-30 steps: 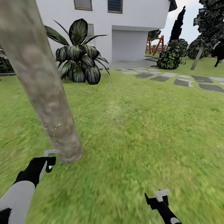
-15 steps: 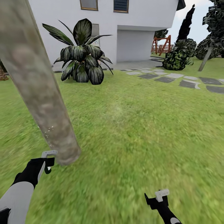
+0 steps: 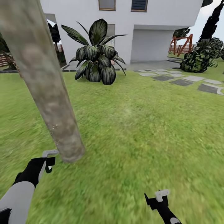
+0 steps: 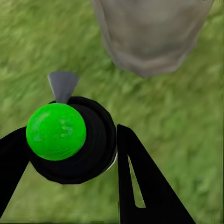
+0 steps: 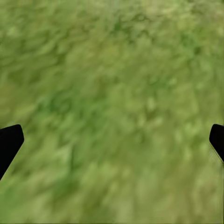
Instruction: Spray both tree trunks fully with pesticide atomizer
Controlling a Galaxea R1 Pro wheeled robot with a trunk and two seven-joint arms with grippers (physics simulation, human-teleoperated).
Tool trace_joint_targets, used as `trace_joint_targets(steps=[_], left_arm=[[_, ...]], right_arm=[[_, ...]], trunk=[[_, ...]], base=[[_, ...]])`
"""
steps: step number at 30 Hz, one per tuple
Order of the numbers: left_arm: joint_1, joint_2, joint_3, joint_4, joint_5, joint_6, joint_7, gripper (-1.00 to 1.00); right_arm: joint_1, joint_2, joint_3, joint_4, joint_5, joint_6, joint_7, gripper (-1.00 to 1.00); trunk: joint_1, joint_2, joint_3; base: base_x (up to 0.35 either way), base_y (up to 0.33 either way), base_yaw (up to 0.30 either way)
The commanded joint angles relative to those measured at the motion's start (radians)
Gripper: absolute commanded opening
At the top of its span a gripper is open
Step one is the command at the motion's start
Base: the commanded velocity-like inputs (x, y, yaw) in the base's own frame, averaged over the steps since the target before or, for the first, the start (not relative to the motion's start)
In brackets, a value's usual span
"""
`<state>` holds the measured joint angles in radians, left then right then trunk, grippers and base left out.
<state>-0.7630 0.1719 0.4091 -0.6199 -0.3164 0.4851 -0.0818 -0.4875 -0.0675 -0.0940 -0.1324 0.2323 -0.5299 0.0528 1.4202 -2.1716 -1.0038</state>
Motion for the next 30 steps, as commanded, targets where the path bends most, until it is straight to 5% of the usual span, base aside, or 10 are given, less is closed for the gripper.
trace_joint_targets(steps=[1, 14, 30], left_arm=[[-0.001, -0.001, 0.005, -0.002, -0.011, 0.004, -0.009, -1.0], [-0.001, -0.003, 0.004, -0.003, -0.01, 0.004, -0.009, -1.0], [-0.003, -0.011, -0.005, -0.024, -0.01, 0.008, -0.025, -1.0]], right_arm=[[0.0, 0.0, -0.009, 0.0, 0.006, -0.003, 0.006, 1.0], [0.0, 0.0, -0.009, 0.0, 0.006, -0.003, 0.006, 1.0], [0.0, 0.0, -0.009, 0.0, 0.006, -0.003, 0.006, 1.0]], trunk=[[0.0, 0.0, -0.001], [0.0, 0.0, -0.001], [0.0, 0.0, -0.001]], base=[[0.206, -0.215, 0.104], [0.154, -0.238, 0.021], [0.109, -0.179, 0.268]])
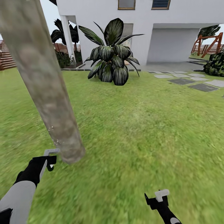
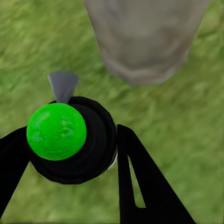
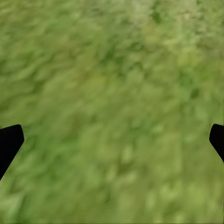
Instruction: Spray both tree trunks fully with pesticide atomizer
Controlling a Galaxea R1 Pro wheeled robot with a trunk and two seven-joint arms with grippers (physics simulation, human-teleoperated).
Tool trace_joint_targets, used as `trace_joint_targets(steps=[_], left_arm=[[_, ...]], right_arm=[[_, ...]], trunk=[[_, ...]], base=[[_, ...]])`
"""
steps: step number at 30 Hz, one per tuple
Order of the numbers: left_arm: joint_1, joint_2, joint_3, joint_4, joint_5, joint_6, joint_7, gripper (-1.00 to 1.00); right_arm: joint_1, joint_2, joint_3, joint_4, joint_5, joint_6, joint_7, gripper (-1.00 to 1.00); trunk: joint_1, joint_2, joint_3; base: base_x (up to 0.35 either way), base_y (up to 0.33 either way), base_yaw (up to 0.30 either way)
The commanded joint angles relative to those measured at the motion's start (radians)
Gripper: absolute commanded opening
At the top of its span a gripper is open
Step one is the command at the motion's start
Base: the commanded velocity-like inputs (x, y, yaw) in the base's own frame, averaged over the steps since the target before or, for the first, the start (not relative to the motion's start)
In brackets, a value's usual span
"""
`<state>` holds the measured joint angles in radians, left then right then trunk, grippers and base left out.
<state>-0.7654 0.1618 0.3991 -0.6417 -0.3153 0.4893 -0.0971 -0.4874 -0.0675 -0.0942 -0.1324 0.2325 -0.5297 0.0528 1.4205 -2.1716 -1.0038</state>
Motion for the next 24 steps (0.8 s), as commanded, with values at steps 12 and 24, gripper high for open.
trace_joint_targets(steps=[12, 24], left_arm=[[-0.086, 0.001, -0.085, -0.047, -0.013, 0.079, -0.013, -1.0], [-0.138, -0.007, -0.107, -0.051, -0.014, 0.128, -0.016, -1.0]], right_arm=[[0.0, -0.002, -0.01, -0.001, 0.005, -0.004, 0.004, 1.0], [0.0, -0.002, -0.01, -0.001, 0.005, -0.004, 0.004, 1.0]], trunk=[[0.0, 0.0, -0.001], [0.0, 0.0, -0.001]], base=[[0.0, 0.0, 0.1], [0.0, 0.0, 0.01]])
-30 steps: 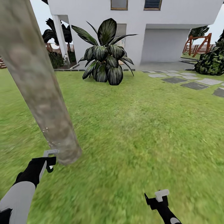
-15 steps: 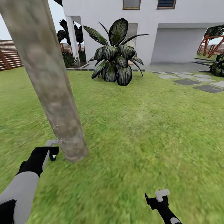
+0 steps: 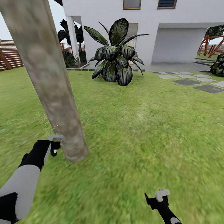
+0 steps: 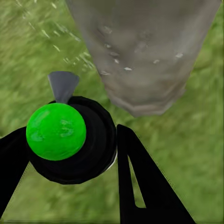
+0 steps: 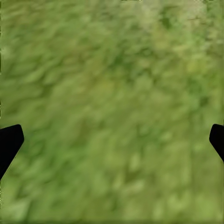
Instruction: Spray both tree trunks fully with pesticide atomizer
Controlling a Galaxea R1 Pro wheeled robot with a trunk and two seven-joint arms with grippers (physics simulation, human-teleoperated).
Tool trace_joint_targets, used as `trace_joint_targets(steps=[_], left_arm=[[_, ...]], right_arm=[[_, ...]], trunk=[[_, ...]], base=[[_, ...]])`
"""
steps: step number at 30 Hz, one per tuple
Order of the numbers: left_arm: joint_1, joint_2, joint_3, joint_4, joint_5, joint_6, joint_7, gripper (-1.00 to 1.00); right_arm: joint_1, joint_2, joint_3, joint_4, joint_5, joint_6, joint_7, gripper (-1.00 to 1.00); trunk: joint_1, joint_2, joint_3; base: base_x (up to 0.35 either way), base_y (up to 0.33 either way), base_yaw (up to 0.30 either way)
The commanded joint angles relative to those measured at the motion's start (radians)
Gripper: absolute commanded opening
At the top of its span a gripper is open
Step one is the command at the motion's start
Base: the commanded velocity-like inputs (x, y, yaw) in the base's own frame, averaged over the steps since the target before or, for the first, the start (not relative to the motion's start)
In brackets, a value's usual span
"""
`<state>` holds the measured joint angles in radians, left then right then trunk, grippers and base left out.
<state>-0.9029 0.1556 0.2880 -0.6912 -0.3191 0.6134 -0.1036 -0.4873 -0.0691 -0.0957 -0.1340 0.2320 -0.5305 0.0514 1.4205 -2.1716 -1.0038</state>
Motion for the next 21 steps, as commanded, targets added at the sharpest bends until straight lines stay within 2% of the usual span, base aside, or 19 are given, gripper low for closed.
trace_joint_targets(steps=[1, 6, 14, 21], left_arm=[[-0.002, 0.001, 0.004, -0.01, -0.01, 0.008, -0.01, -1.0], [-0.002, 0.0, 0.004, -0.047, -0.009, 0.015, -0.01, -1.0], [-0.003, -0.001, 0.003, -0.048, -0.009, 0.016, -0.01, -1.0], [-0.008, 0.0, 0.005, -0.053, -0.01, 0.017, -0.009, -1.0]], right_arm=[[0.0, 0.0, -0.009, 0.001, 0.006, -0.003, 0.005, 1.0], [0.0, 0.0, -0.009, 0.001, 0.006, -0.003, 0.005, 1.0], [0.0, 0.0, -0.009, 0.001, 0.006, -0.003, 0.005, 1.0], [0.0, 0.0, -0.009, 0.001, 0.006, -0.003, 0.005, 1.0]], trunk=[[0.0, 0.0, -0.001], [0.0, 0.0, -0.001], [0.0, 0.0, -0.001], [0.0, 0.0, -0.001]], base=[[0.0, 0.0, 0.184], [0.068, -0.097, 0.166], [0.046, -0.259, 0.004], [-0.054, -0.274, 0.0]])
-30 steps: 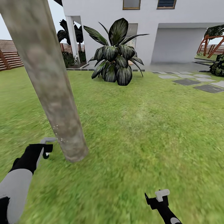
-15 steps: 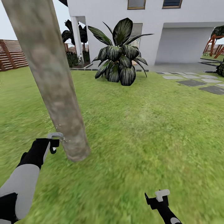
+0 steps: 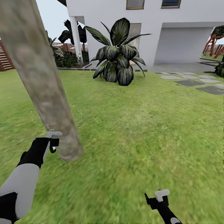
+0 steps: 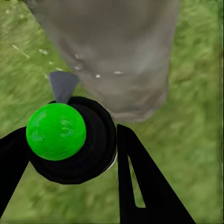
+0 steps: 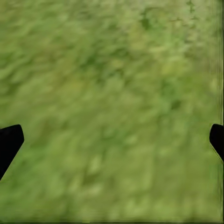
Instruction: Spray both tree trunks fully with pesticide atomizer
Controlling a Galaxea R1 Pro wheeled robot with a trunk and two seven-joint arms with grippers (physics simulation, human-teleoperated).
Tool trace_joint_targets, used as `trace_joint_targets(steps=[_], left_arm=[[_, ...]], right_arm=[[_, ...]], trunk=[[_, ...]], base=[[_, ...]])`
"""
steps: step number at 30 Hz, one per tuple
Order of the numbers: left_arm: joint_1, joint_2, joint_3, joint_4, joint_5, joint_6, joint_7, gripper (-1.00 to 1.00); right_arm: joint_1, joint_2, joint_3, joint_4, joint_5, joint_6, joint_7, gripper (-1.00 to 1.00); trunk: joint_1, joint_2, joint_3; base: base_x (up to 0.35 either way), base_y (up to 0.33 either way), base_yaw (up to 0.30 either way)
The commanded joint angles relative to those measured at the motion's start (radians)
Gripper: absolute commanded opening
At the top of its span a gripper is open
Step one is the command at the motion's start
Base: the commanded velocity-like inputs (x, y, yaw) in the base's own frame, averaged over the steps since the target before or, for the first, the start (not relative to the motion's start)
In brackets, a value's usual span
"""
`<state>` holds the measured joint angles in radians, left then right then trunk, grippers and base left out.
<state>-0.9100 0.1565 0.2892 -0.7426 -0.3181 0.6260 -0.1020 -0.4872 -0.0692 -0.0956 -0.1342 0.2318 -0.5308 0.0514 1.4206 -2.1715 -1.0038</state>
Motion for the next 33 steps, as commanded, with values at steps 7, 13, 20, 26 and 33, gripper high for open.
trace_joint_targets(steps=[7, 13, 20, 26, 33], left_arm=[[-0.012, 0.001, 0.004, -0.004, -0.012, 0.005, -0.01, -1.0], [-0.014, 0.001, 0.004, -0.008, -0.012, 0.006, -0.009, -1.0], [-0.017, -0.001, 0.004, -0.023, -0.01, 0.016, -0.008, -1.0], [-0.017, 0.0, 0.004, -0.023, -0.012, 0.017, -0.008, -1.0], [-0.017, 0.0, 0.005, -0.023, -0.012, 0.017, -0.008, -1.0]], right_arm=[[-0.001, 0.0, -0.009, 0.001, 0.006, -0.003, 0.005, 1.0], [-0.001, 0.0, -0.009, 0.001, 0.006, -0.003, 0.005, 1.0], [-0.001, 0.0, -0.008, 0.001, 0.006, -0.003, 0.007, 1.0], [-0.001, 0.0, -0.009, -0.001, 0.006, -0.003, 0.006, 1.0], [-0.001, 0.0, -0.009, -0.001, 0.006, -0.003, 0.005, 1.0]], trunk=[[0.0, 0.0, -0.001], [0.0, 0.0, -0.001], [0.0, 0.0, -0.001], [0.0, 0.0, -0.001], [0.0, 0.0, -0.001]], base=[[-0.085, -0.274, 0.01], [-0.096, -0.274, 0.238], [0.113, -0.25, 0.276], [0.223, -0.212, 0.082], [0.215, -0.212, 0.001]])
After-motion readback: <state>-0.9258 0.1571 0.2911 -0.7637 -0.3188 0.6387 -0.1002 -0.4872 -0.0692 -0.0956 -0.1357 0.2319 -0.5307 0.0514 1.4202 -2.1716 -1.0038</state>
